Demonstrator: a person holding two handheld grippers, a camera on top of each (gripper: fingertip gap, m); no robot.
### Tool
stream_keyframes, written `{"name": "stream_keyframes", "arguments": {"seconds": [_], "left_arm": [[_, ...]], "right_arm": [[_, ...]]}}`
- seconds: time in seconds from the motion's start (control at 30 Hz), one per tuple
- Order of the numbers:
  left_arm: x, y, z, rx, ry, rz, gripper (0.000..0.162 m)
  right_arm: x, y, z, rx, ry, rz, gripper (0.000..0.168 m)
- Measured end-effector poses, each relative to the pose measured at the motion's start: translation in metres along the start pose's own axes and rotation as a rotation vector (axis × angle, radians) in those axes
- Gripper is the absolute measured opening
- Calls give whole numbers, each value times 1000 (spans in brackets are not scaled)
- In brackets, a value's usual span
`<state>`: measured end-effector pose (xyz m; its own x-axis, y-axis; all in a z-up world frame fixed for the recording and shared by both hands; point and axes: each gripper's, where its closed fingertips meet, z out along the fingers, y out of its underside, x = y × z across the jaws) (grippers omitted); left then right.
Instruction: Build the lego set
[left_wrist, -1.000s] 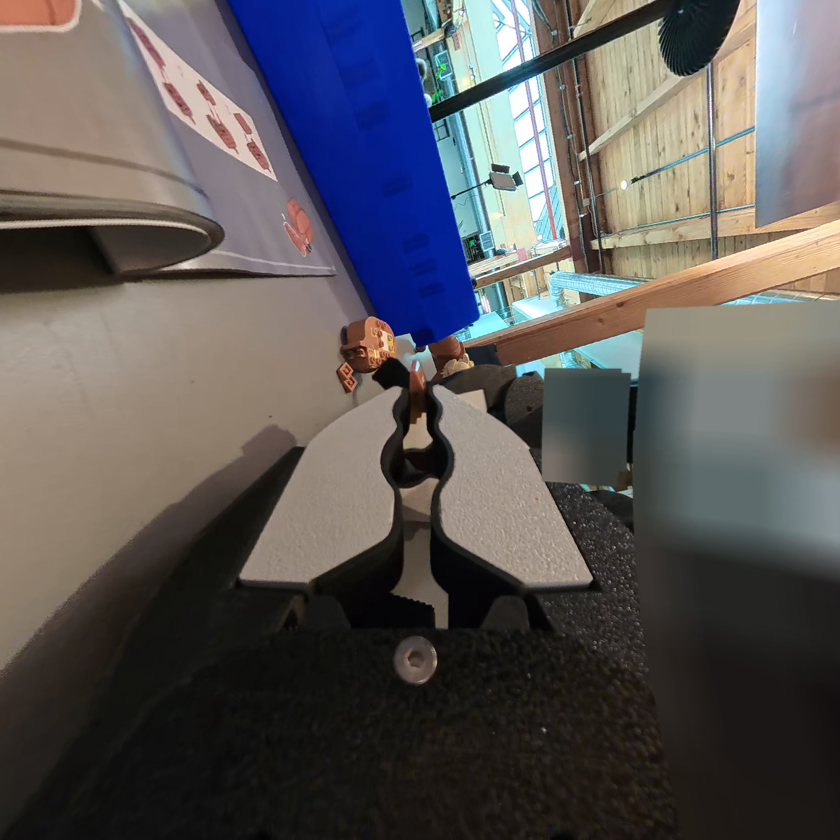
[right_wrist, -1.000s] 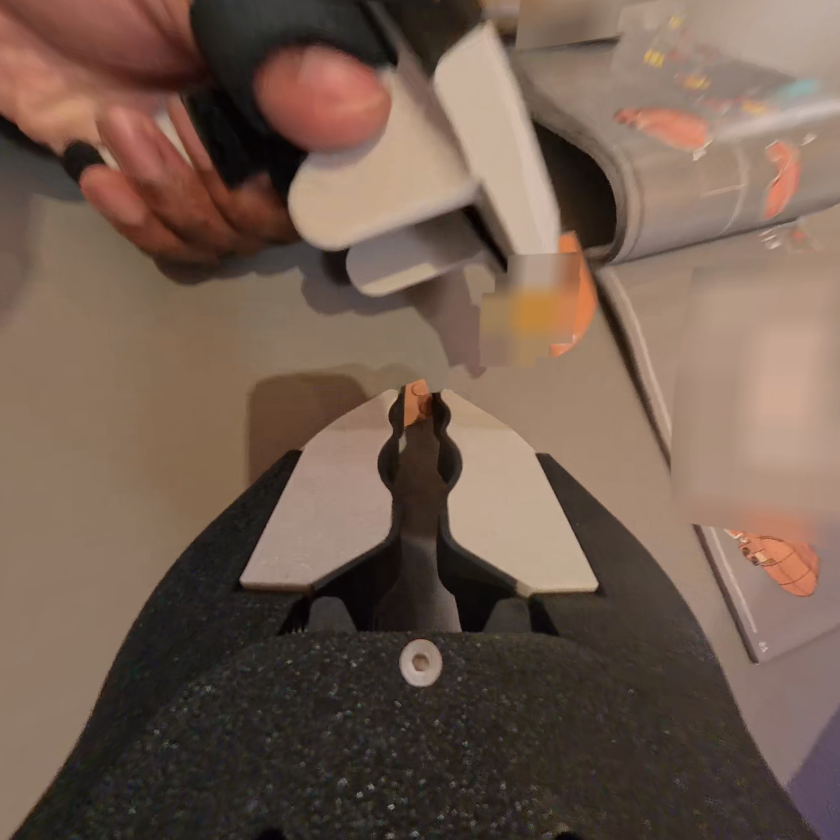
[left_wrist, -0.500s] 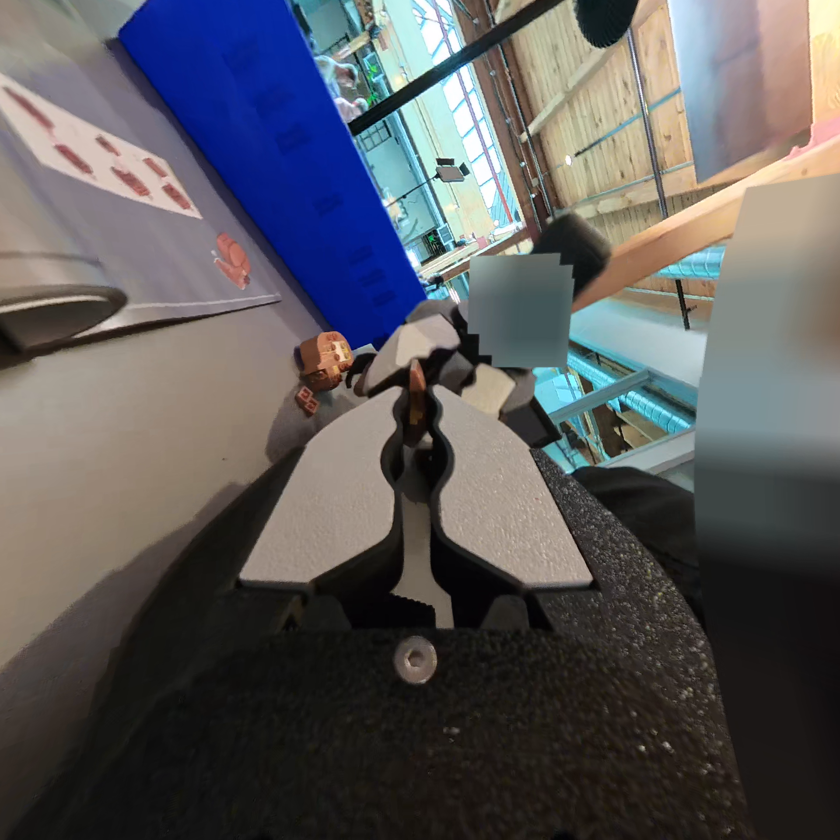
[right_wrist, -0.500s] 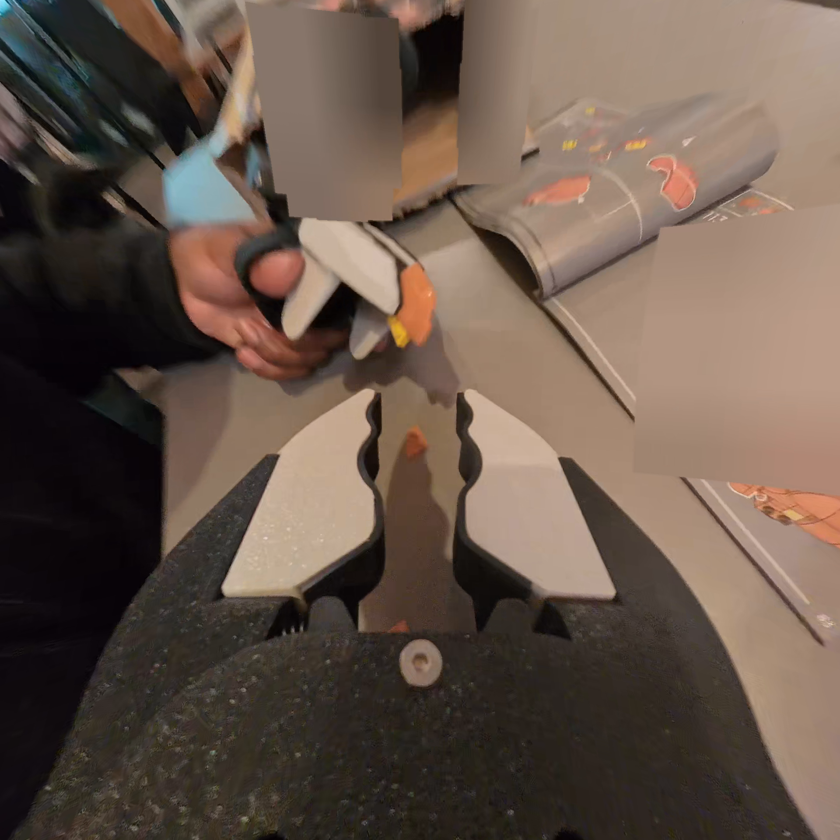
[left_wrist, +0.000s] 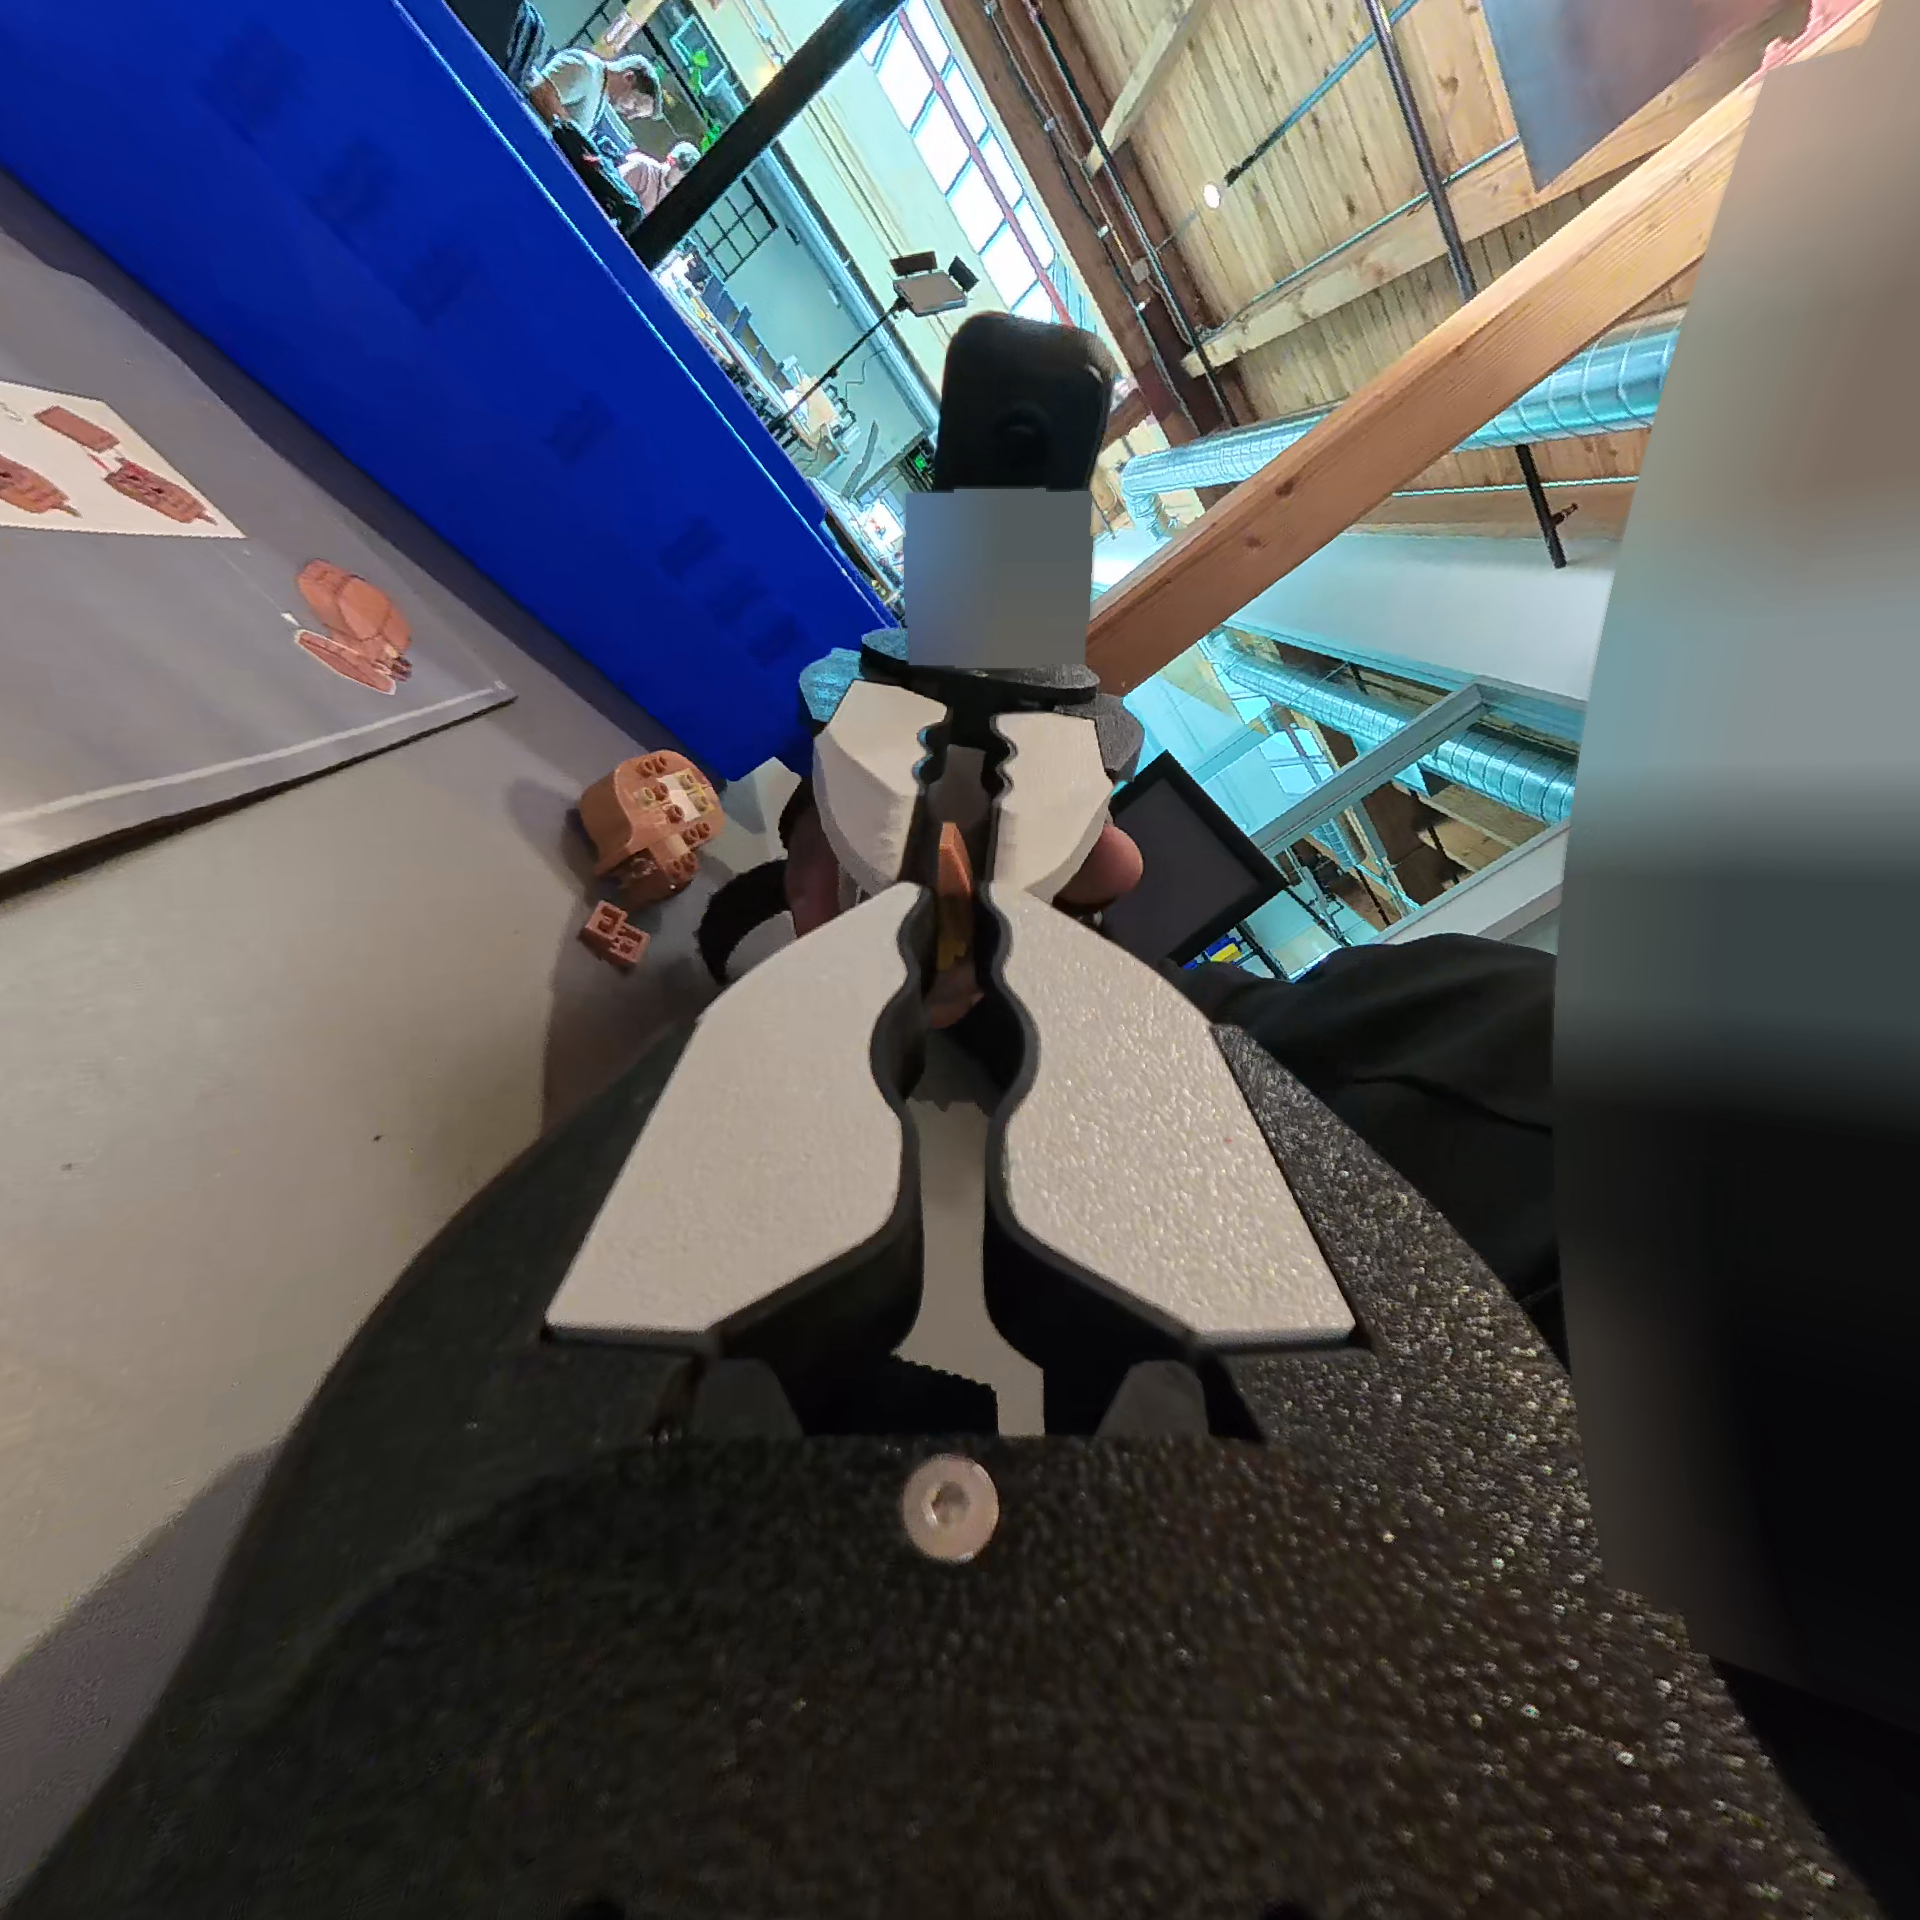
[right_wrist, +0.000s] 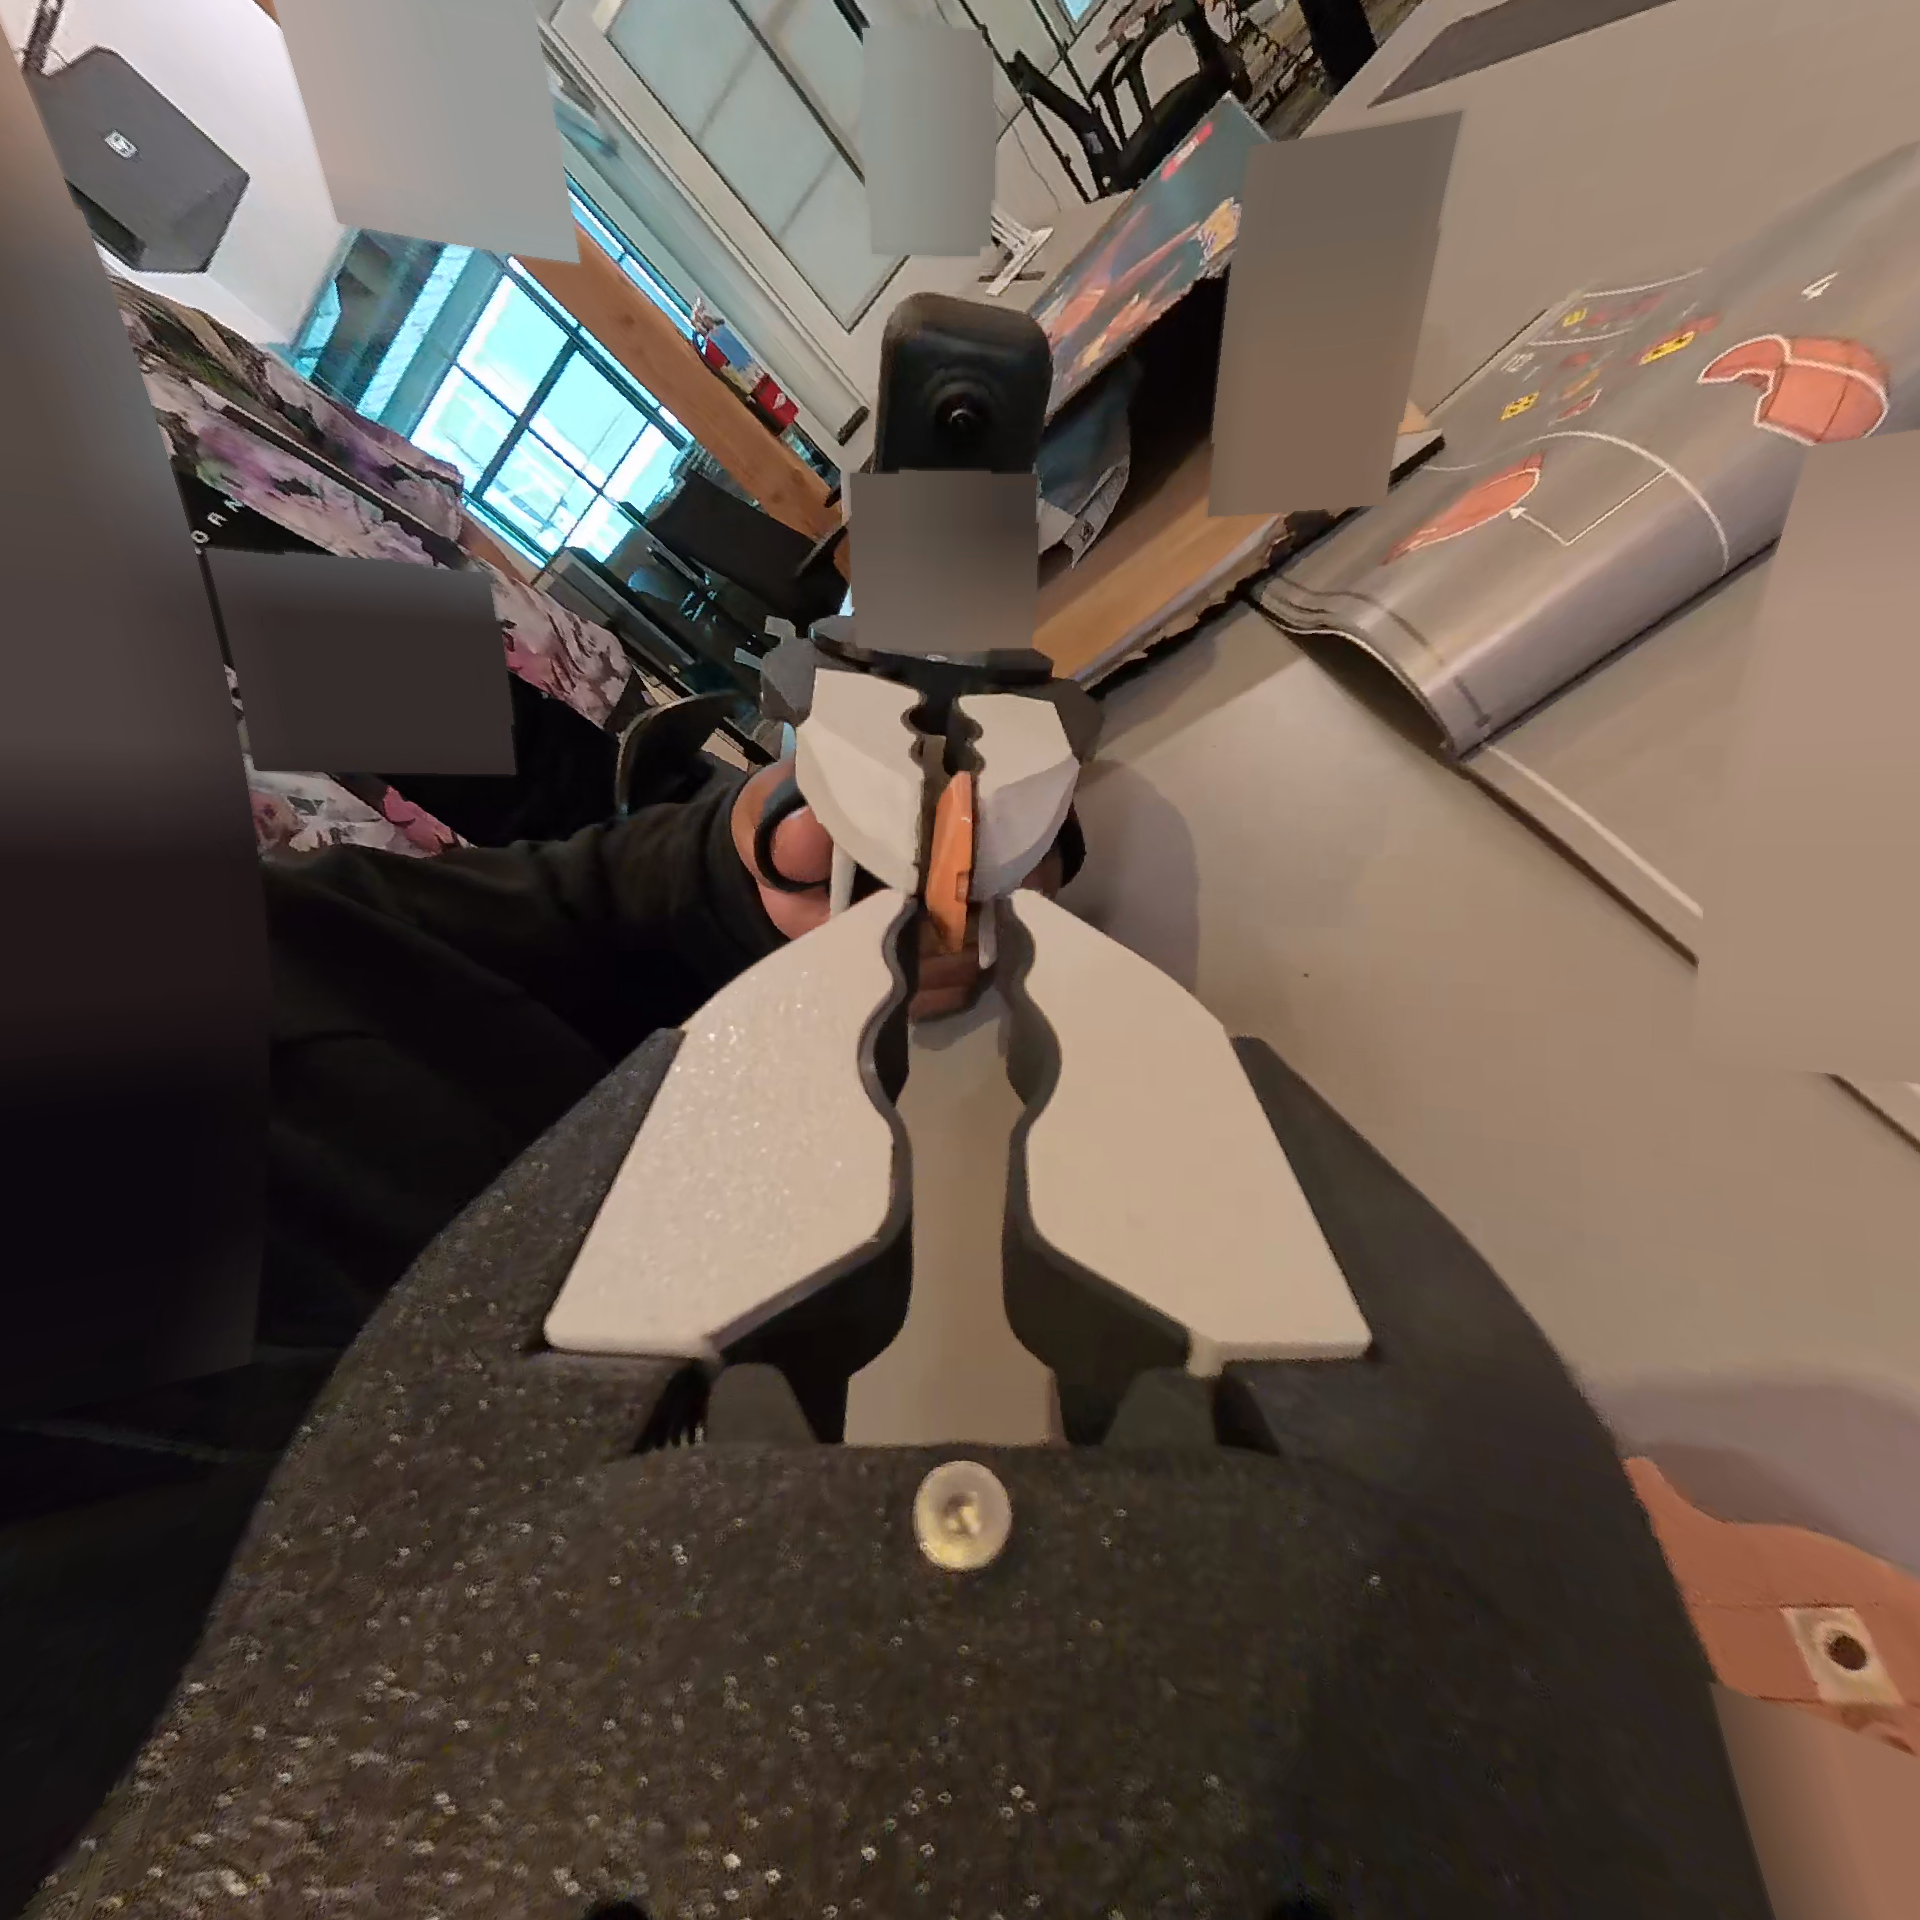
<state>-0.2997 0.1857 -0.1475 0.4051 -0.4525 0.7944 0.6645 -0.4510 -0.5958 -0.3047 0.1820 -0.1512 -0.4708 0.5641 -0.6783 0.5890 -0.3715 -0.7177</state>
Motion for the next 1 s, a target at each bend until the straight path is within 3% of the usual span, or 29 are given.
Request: {"name": "stream_keyframes", "arguments": {"seconds": [0.2,0.43,0.57,0.73,0.87,1.0], "left_arm": [[-2,2,0,-22,-16,8,9],[-12,10,-2,-111,-81,1,46],[-26,15,-12,-225,-222,149,46],[-51,41,-22,-509,-428,429,41],[-61,60,-22,-678,-455,541,37],[-66,64,-21,-728,-478,595,29]], "right_arm": [[0,-1,-1,14,0,-10,6],[2,-7,-8,44,-11,0,6],[3,-10,-14,46,6,-9,6],[8,-6,-14,21,19,7,6],[5,-5,-15,14,8,8,6],[6,-3,-13,2,8,16,6]]}}
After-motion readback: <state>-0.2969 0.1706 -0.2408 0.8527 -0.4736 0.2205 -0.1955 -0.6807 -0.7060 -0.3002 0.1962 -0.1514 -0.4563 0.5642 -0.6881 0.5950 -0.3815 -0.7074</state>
